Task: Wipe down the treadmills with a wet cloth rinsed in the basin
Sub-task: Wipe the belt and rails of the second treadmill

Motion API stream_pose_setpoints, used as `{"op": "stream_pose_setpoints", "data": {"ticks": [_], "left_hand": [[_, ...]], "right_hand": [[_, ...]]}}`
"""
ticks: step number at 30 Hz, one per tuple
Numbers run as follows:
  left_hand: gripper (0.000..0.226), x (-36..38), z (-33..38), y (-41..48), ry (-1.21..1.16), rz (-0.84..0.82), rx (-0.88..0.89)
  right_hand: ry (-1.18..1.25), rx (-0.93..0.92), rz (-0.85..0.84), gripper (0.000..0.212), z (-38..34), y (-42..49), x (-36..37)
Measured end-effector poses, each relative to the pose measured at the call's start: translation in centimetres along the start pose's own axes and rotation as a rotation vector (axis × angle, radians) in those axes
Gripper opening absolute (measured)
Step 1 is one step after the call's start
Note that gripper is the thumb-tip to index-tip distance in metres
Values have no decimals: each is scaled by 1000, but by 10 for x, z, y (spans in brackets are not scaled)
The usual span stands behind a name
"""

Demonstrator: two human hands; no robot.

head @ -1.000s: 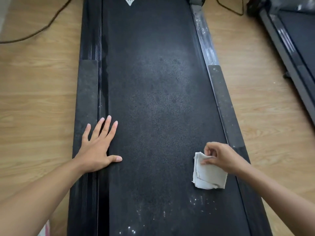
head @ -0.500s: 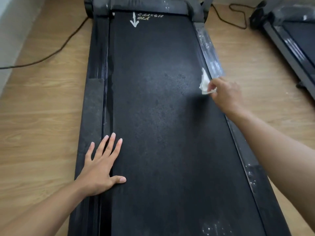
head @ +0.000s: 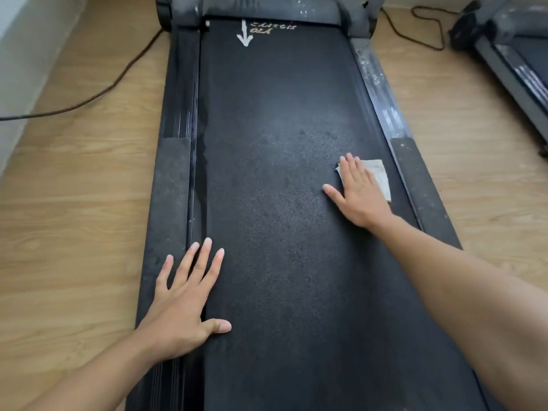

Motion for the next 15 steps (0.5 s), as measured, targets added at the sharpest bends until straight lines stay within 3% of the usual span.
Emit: {"op": "stream_pose_setpoints", "data": {"ticks": [5,9,12,15], "left_hand": [[126,-3,1,1,2,-58,-6],[126,-3,4,0,-22,-51,6],[126,-4,3,-1,-40,-27,11],[125,-4,4,-1,-33,-22,13]], "right_hand": [[-32,165,66,99,52,3,-11],[39,369,122,105,33,9,-6],[169,492,137,121,-31,29,-3],[186,253,120,104,-159,46,15]]}}
Point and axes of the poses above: each hand's wrist, its own y-axis towards the middle knuckle, its own x-axis out of the palm, z = x × y, the point moved 4 cm from there along y, towards the middle knuckle, and after that the axes turned 9 degrees about x, right-handed, at the moved point
